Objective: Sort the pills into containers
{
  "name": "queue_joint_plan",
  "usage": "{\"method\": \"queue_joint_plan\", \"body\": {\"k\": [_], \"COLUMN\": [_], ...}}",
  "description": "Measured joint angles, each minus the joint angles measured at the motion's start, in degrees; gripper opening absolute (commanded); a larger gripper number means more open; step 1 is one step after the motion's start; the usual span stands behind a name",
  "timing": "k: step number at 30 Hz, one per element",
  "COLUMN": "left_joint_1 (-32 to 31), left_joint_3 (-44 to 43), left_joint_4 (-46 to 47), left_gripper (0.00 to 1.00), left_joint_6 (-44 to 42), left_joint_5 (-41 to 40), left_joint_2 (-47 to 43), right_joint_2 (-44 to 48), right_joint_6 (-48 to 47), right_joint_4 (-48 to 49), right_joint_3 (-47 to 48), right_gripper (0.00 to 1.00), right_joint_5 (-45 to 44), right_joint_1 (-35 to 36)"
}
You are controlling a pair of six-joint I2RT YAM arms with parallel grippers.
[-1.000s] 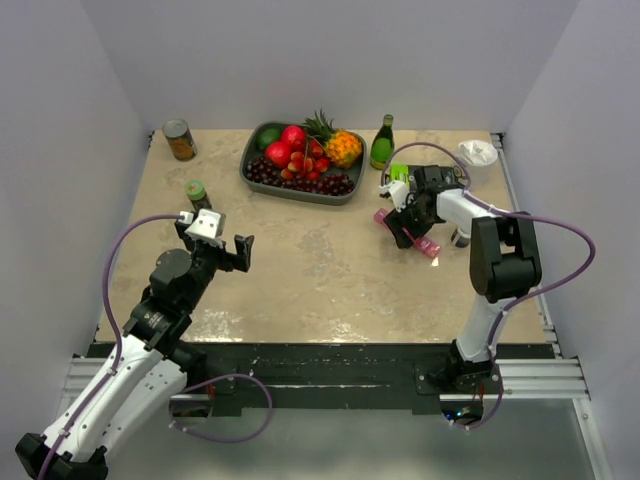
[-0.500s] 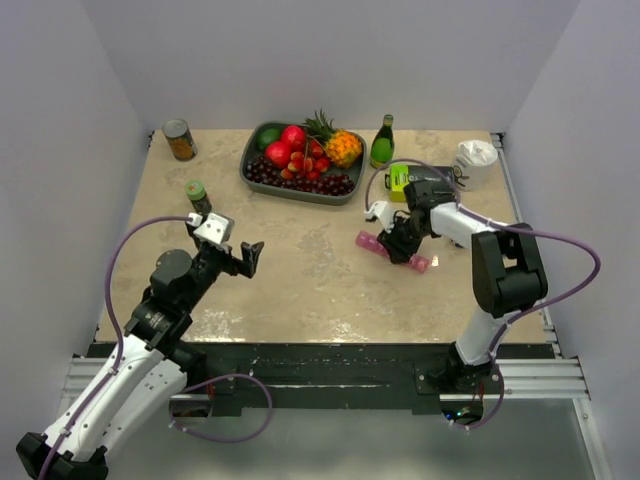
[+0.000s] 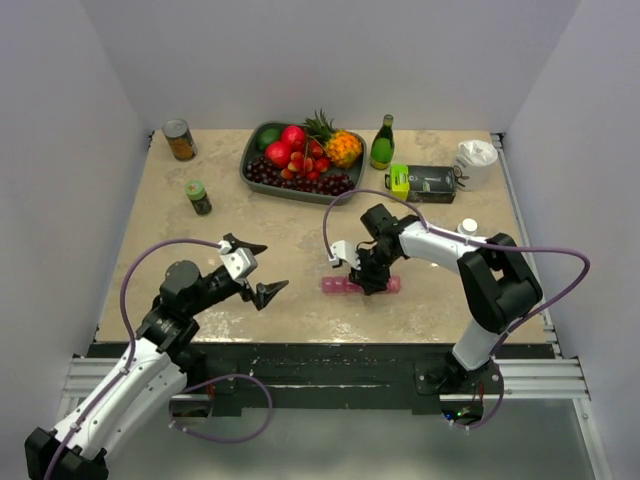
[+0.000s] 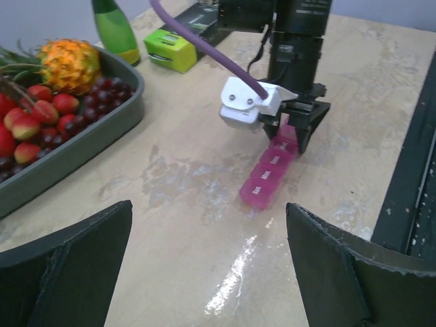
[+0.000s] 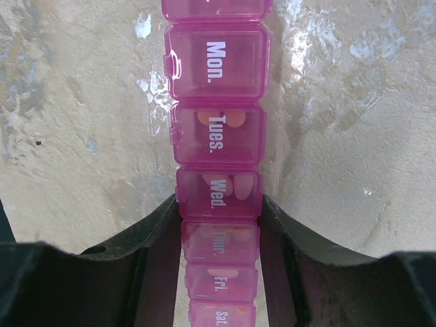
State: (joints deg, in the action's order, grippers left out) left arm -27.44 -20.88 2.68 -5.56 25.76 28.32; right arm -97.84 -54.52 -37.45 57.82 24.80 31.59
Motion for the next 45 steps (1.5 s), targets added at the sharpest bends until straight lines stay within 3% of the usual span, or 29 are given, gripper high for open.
{"method": "queue_joint_plan", "body": {"k": [2,7,15,22,30,37,45], "left_joint_1": [0.00,0.00,-2.58,-12.33,-14.34,-16.96,-20.90], "left_joint_3": [0.55,0.96,1.09,0.79,-4.50,-10.08,-11.61], "left_joint_4": [1.14,3.28,5.81,7.65,11.26,16.85,19.12], "left_gripper": [0.96,0.95,0.95,0.93,0.90,0.82,0.80], "left_joint_6": [-0.35,-1.64,-4.50,-12.48,-20.96,-23.96,-25.62], "left_joint_5": [2.73,7.21,10.32,9.35,7.80,5.60,-0.07], "left_joint_2": [1.42,7.13,15.50,26.12,43.04,54.07,59.67], "right_joint_2": [0.00,0.00,0.42,3.08,4.81,4.79,4.48], "right_joint_6": [0.00,0.24,-0.66,-4.11,-8.90,-10.40,-10.51], "right_joint_4": [0.24,0.61,0.81,0.87,0.55,0.22,-0.94], "right_joint_3": [0.00,0.00,-0.24,-3.39,-5.68,-5.73,-5.68], "right_gripper": [0.35,0.66,0.71,0.63,0.53,0.31,0.28], "right_joint_5": [-0.26,-0.87,-0.81,0.11,1.99,3.06,4.96], "right_joint_1": [0.35,0.68,0.87,-1.20,-5.01,-4.98,-5.05]}}
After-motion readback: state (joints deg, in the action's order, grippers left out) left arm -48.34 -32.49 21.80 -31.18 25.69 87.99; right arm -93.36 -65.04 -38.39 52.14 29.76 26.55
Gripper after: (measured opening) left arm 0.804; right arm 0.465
